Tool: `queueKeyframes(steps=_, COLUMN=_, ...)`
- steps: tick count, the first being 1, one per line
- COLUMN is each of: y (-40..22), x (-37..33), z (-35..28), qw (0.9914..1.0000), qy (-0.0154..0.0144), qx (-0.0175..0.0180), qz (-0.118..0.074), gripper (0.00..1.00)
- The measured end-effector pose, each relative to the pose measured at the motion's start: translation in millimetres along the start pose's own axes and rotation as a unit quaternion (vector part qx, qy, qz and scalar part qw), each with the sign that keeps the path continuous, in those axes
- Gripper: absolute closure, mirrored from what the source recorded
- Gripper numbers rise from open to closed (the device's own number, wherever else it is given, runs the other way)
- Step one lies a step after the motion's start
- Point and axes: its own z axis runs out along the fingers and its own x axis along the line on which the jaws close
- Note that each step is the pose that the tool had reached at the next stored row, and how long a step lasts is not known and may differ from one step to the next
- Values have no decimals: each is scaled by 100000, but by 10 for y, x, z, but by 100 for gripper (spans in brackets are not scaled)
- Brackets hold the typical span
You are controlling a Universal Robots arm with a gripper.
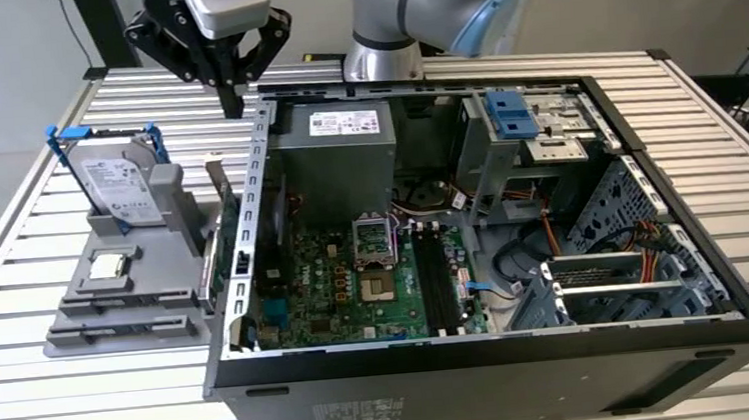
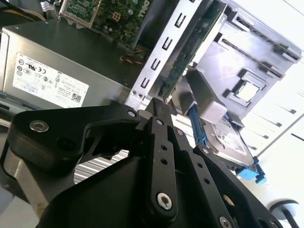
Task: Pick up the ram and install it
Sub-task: 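Reach for the ram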
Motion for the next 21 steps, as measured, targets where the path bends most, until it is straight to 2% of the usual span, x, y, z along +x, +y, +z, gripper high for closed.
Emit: queueKeyframes(steps=21, y=-21, x=286, z=-6, qw=100000, qy=0, qx=-1, qz=-5, gripper=100)
